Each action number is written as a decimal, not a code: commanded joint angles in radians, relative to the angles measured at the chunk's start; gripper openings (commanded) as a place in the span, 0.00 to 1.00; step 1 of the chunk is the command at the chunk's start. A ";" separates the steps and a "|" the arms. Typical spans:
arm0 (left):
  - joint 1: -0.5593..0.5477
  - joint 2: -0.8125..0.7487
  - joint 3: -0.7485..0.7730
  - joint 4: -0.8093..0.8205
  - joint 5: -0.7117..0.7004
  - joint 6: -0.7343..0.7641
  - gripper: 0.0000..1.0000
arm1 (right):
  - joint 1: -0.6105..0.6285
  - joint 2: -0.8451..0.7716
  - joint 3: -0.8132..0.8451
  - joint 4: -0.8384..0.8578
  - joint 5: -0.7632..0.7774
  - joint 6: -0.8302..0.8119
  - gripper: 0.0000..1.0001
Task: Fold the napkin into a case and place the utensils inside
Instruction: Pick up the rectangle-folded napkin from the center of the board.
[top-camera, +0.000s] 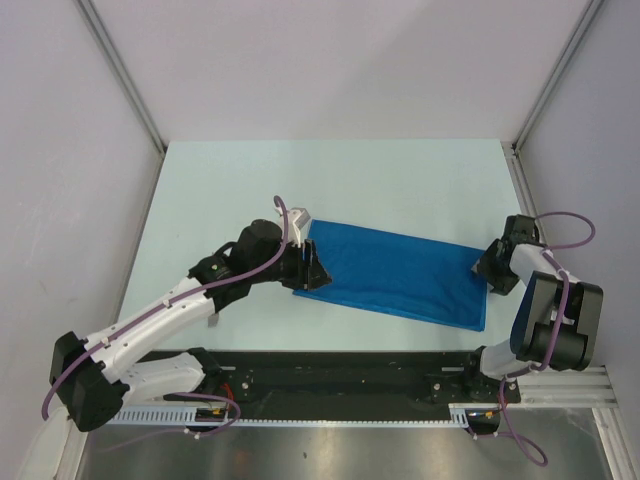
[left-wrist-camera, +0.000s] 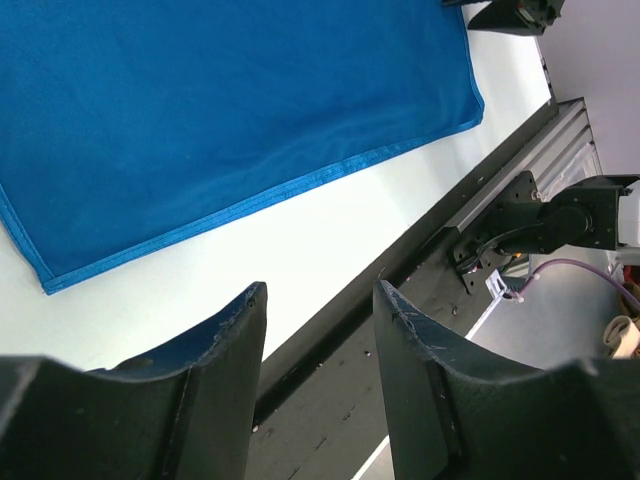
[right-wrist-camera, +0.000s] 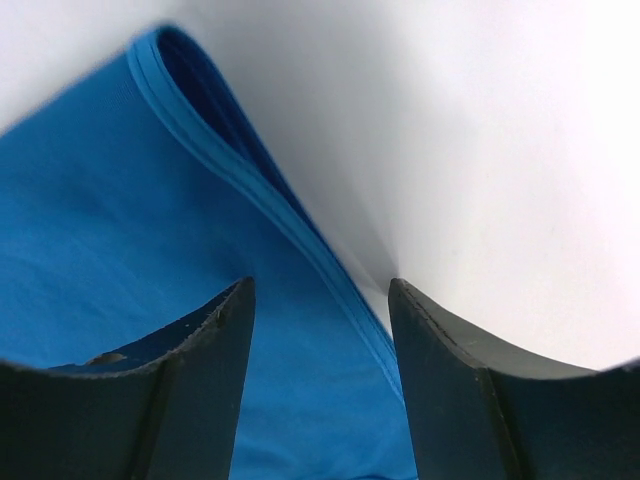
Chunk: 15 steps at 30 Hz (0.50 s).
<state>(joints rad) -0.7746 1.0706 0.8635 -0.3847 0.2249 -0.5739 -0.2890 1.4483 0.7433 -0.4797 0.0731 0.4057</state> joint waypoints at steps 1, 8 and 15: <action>-0.006 -0.001 0.005 0.012 0.013 0.019 0.51 | 0.007 0.095 -0.001 0.023 -0.007 -0.016 0.59; 0.000 0.003 0.014 0.004 0.016 0.012 0.52 | 0.040 0.118 -0.004 0.021 -0.049 -0.016 0.41; 0.009 0.000 0.005 0.010 0.025 0.005 0.51 | 0.097 0.133 0.001 0.006 -0.016 0.005 0.27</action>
<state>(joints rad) -0.7719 1.0737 0.8635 -0.3851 0.2249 -0.5747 -0.2199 1.5139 0.7856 -0.4149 0.0772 0.3897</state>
